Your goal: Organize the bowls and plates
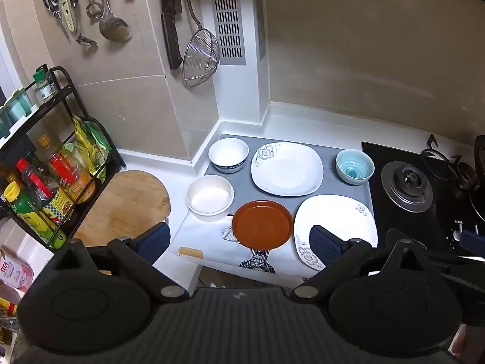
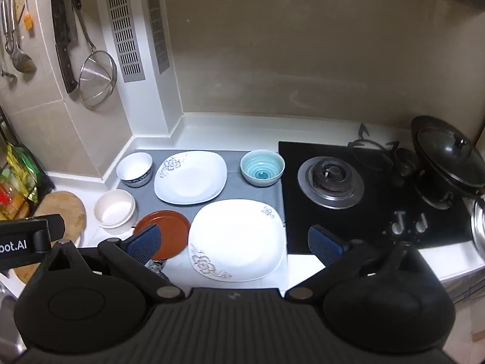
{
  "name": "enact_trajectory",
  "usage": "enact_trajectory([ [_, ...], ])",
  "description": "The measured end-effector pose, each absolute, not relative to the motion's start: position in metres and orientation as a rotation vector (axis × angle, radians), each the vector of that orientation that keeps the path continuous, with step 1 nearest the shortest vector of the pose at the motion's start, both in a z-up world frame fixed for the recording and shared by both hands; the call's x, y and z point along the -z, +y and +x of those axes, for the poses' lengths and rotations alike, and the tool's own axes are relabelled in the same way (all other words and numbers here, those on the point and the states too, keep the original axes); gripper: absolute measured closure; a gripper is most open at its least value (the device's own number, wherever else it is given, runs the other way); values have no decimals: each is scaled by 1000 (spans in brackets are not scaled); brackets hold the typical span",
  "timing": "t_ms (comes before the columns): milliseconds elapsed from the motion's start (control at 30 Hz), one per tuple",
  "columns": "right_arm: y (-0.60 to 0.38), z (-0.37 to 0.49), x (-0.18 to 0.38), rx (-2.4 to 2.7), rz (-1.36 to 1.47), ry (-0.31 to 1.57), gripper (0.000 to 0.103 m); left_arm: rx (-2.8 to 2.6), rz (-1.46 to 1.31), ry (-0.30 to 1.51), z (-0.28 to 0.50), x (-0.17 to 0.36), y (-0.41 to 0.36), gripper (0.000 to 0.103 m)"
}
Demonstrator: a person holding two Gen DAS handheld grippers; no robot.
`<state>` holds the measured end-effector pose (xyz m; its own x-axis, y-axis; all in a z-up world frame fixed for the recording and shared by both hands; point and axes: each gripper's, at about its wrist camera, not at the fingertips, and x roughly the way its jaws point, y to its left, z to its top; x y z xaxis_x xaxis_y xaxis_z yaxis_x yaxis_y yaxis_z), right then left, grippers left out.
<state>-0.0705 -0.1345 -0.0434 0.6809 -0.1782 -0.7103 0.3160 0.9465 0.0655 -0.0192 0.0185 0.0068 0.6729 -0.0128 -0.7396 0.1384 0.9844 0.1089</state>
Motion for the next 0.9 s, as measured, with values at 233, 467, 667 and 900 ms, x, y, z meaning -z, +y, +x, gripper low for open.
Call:
enact_trajectory([
  [233,-131,-76,36,256,146,768,0,69,163,787,-25,-19,16,5],
  [467,-137,-79,35,266,167,759,0,85,183,793,-26,-18,6,4],
  [667,-141,-79,36,275,182,761,0,80,197,779,-29,-16,0,4],
  [900,-144,-79,40,274,185,774,0,99,206,792,-28,-12,-1,4],
])
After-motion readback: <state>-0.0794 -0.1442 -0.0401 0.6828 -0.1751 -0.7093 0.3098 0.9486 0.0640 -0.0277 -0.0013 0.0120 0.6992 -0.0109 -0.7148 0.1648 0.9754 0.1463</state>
